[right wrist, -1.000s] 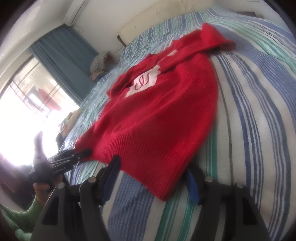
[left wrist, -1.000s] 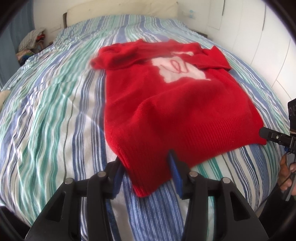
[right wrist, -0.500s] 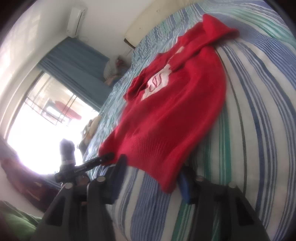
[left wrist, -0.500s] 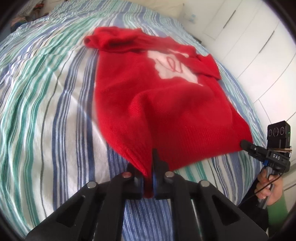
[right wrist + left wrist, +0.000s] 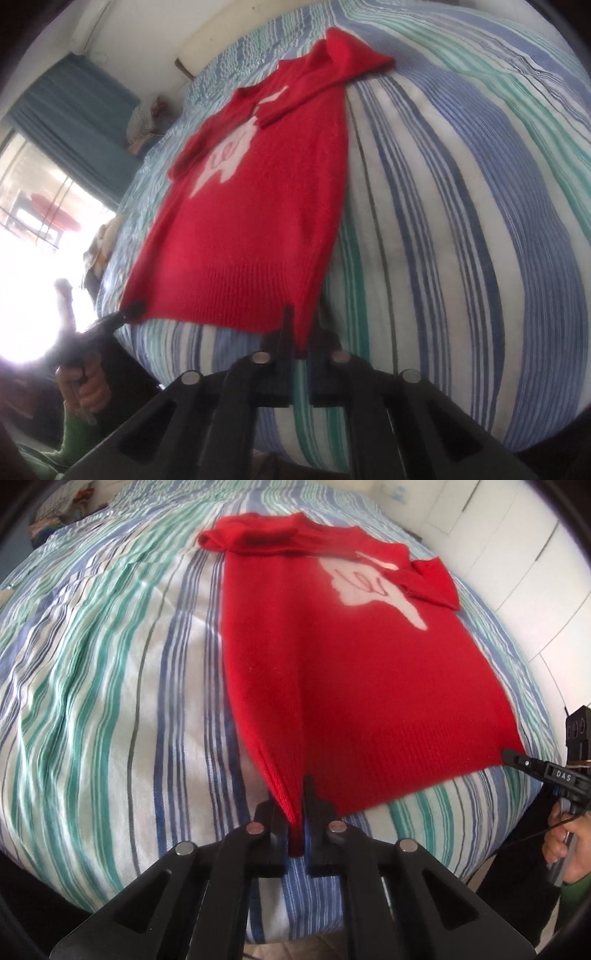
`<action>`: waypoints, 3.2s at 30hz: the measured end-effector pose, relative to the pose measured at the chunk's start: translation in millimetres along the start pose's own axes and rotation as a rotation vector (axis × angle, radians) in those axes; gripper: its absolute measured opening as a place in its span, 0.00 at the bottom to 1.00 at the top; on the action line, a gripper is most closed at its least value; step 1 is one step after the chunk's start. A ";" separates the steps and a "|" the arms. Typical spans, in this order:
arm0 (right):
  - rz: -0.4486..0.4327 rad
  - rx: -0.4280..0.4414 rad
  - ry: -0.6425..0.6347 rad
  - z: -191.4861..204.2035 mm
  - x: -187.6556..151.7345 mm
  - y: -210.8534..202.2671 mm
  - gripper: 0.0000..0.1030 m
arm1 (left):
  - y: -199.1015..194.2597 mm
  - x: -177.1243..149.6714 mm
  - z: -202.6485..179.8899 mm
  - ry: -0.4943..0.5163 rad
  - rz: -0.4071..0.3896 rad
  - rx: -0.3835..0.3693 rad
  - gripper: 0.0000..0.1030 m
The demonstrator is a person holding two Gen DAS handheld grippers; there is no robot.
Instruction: Fold small clothes
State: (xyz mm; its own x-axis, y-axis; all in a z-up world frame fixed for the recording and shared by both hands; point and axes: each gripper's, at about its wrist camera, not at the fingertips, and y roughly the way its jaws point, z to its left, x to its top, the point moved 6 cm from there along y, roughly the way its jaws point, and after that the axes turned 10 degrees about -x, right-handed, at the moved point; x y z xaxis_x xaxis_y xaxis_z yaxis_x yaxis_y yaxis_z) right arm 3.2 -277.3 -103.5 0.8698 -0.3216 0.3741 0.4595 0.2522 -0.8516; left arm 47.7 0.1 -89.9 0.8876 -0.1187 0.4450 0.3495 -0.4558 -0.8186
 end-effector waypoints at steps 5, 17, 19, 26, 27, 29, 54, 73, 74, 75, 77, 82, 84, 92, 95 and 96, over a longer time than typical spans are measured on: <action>-0.021 -0.035 0.011 -3.6 -2.1 9.4 0.04 | 2.3 0.0 3.0 0.003 -0.016 0.013 0.04; -0.043 -0.020 0.059 -9.4 -8.5 9.5 0.04 | -0.3 -0.9 6.5 -0.050 -0.022 -0.004 0.07; -0.043 -0.016 0.077 -12.2 -9.6 9.2 0.04 | -3.4 -1.7 11.8 -0.098 -0.017 -0.035 0.07; -0.044 -0.016 0.086 -13.6 -11.4 6.7 0.04 | -13.3 -6.4 21.8 -0.174 -0.016 -0.074 0.08; -0.041 -0.025 0.078 -13.0 -12.2 6.1 0.04 | -13.6 -7.1 20.2 -0.165 -0.018 -0.060 0.09; -0.043 -0.039 0.071 -12.0 -14.1 3.9 0.04 | -13.8 -7.5 17.0 -0.148 -0.017 -0.031 0.09; -0.123 -0.142 -0.212 53.2 18.6 1.8 0.09 | 8.8 16.9 -0.3 0.029 -0.039 0.117 0.41; -0.179 -0.334 -0.877 126.4 171.2 79.1 0.60 | -1.5 39.7 25.0 0.004 -0.207 0.177 0.73; -0.171 -0.352 -0.899 127.2 176.3 97.0 0.60 | -3.7 39.4 24.0 0.018 -0.215 0.189 0.73; -0.169 -0.361 -0.898 125.6 181.2 111.0 0.59 | -4.8 39.1 24.0 0.026 -0.219 0.204 0.73; -0.151 -0.329 -0.807 115.3 194.2 127.2 0.18 | -4.8 38.9 26.6 0.017 -0.216 0.208 0.73; -0.305 -0.314 -0.481 59.1 237.0 61.6 0.08 | -7.5 39.9 32.9 -0.032 -0.219 0.165 0.73; -0.375 -0.332 -0.322 8.8 253.0 13.9 0.08 | -8.1 40.7 34.5 -0.049 -0.222 0.153 0.73; -0.445 -0.418 0.241 -212.2 233.8 -84.0 0.08 | -1.5 40.6 35.6 -0.072 -0.226 0.146 0.75; -0.454 -0.336 0.401 -252.6 210.1 -77.3 0.08 | -0.9 38.3 35.2 -0.065 -0.235 0.150 0.75; -0.461 -0.299 0.443 -260.9 205.1 -72.3 0.08 | -1.0 37.4 35.2 -0.061 -0.237 0.152 0.75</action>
State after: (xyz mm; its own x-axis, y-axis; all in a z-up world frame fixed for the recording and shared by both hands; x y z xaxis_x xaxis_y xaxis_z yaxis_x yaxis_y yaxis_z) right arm 101.5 -599.7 -61.0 0.4142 -0.6926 0.5906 0.6397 -0.2401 -0.7302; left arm 91.2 27.2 -85.2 0.7906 0.0303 0.6116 0.5862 -0.3265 -0.7415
